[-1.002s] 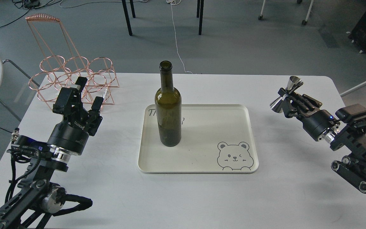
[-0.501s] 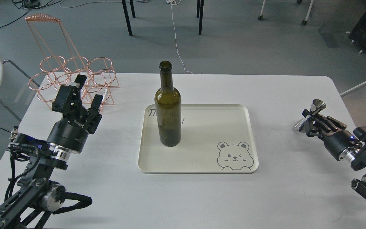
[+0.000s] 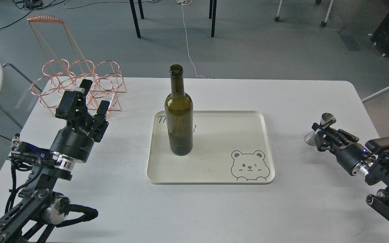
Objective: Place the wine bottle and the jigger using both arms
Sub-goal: 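Carry the jigger off the tray and set it on the table, then open the right gripper and withdraw it from the jigger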
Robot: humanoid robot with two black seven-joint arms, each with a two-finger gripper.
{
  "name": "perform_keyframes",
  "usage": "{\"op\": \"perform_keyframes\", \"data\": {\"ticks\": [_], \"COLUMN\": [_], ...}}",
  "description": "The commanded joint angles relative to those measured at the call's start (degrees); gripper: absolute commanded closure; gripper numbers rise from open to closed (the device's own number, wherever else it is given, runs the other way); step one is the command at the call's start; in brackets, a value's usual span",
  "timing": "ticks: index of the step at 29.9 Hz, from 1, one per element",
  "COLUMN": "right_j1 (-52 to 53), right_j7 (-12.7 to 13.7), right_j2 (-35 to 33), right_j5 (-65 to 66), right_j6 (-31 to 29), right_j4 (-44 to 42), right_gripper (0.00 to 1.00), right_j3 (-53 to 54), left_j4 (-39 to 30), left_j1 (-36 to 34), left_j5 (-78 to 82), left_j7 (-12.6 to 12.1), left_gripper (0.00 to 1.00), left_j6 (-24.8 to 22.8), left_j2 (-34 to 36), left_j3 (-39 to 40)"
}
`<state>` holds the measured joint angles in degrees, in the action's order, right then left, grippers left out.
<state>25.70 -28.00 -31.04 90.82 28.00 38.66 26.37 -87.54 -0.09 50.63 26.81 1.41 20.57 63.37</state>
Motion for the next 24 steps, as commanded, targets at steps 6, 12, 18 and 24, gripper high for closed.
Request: {"op": "perform_keyframes", "data": {"ticks": [6,12,18,24], "right_j1": [0.22,-2.75,-8.38,-11.64], "right_j7": [0.0,0.0,0.0,0.0], "right_j2": [-0.68,-7.26,-19.21,-29.41], "right_j5": [-0.12,-0.64,-0.82,-11.93], "right_j6": [0.0,0.0,0.0,0.0], "right_j4": [0.89,7.2,20.65,38.21], "right_gripper": [0.2,0.05,0.04,0.03], "right_j3": [-0.18,-0.35,-0.35,-1.06], "left_j4": [0.0,-0.08,-0.17,-0.52], "left_j1": [0.0,0.0,0.0,0.0], "left_j5": [0.0,0.0,0.0,0.0], "left_j7": [0.0,0.0,0.0,0.09], "left_gripper": [0.02,0.02,0.02,0.02], "left_j6": [-0.09,-0.09,-0.09,-0.18], "left_j2": [-0.09,0.08,0.0,0.0], "left_j3": [0.0,0.09,0.09,0.0]}}
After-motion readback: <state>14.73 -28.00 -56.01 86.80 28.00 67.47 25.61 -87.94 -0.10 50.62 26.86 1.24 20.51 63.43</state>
